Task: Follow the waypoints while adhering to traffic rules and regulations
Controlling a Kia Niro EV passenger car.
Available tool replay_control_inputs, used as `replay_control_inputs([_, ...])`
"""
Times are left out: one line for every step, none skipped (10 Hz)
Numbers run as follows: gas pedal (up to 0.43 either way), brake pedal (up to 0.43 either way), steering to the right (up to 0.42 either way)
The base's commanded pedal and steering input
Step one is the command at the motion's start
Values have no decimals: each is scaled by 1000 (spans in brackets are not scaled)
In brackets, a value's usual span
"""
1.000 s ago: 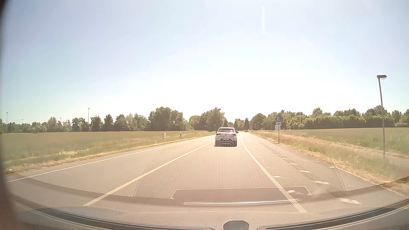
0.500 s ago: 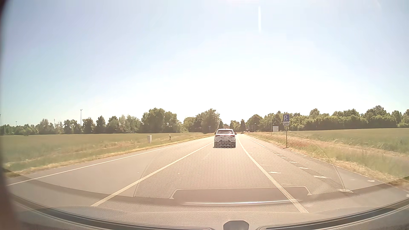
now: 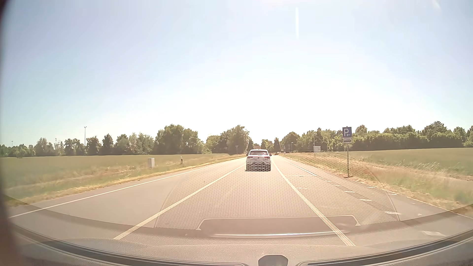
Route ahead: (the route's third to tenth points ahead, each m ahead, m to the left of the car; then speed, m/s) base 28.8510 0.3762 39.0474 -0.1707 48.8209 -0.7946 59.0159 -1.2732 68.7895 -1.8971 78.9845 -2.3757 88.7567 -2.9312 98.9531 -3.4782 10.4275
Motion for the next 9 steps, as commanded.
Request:
replay_control_inputs([118,30,11])
replay_control_inputs([118,30,10])
replay_control_inputs([118,30,9])
replay_control_inputs([118,30,9])
replay_control_inputs([118,30,9])
replay_control_inputs([118,24,9])
replay_control_inputs([118,24,9])
replay_control_inputs([118,30,9])
replay_control_inputs([118,30,8])
